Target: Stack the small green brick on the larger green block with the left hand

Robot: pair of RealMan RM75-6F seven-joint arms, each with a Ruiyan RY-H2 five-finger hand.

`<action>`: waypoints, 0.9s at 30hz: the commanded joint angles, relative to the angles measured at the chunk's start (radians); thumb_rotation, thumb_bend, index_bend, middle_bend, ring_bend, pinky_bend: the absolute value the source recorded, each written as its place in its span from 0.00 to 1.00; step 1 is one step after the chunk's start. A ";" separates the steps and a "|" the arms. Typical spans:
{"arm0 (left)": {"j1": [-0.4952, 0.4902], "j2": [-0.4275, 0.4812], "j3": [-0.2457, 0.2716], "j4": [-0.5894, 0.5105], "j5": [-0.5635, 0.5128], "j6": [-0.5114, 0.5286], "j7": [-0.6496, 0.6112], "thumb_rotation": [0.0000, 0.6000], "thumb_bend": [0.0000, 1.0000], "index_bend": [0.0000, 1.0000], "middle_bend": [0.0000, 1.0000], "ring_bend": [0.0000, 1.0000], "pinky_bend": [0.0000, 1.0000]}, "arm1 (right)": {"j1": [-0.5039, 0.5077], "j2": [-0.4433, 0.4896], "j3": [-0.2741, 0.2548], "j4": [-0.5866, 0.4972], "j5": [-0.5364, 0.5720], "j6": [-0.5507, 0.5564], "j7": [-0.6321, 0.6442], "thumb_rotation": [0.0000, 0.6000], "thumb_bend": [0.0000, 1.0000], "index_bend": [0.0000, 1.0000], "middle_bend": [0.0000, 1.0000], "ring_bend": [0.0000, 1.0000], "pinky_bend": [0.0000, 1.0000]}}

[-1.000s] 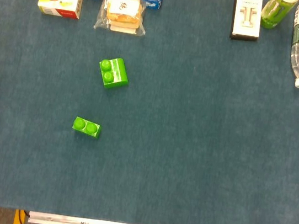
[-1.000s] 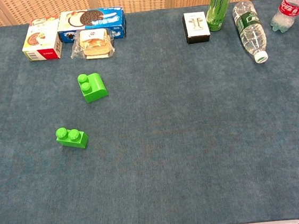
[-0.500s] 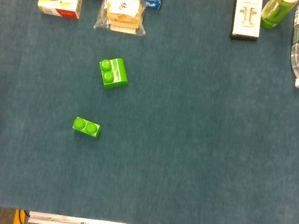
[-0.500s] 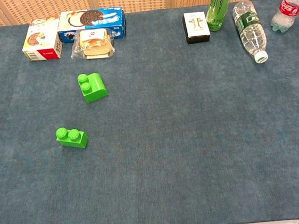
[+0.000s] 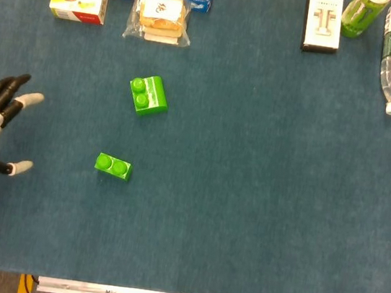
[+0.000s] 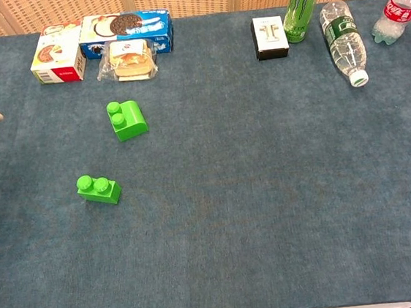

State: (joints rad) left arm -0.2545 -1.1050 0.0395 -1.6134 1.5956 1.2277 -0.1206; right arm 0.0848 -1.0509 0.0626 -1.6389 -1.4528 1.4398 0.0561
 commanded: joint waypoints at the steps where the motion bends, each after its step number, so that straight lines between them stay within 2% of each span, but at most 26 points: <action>1: -0.038 0.027 -0.004 -0.062 -0.021 -0.061 0.022 1.00 0.00 0.15 0.00 0.00 0.09 | -0.007 0.006 0.004 -0.002 0.003 0.010 0.010 1.00 0.19 0.28 0.33 0.27 0.46; 10: -0.118 0.054 0.005 -0.135 -0.053 -0.206 0.103 1.00 0.00 0.20 0.00 0.00 0.09 | -0.015 0.019 0.016 0.003 0.019 0.018 0.035 1.00 0.19 0.28 0.33 0.27 0.45; 19: -0.167 0.036 0.002 -0.186 -0.098 -0.280 0.194 1.00 0.00 0.23 0.00 0.00 0.09 | -0.025 0.029 0.019 -0.001 0.010 0.035 0.056 1.00 0.19 0.28 0.34 0.27 0.45; 27: -0.196 -0.011 -0.004 -0.184 -0.137 -0.313 0.273 1.00 0.00 0.23 0.00 0.00 0.09 | -0.030 0.035 0.022 -0.001 0.009 0.040 0.066 1.00 0.19 0.28 0.34 0.27 0.45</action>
State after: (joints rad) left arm -0.4454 -1.1081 0.0368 -1.8007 1.4637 0.9204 0.1449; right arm 0.0549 -1.0156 0.0844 -1.6405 -1.4436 1.4794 0.1217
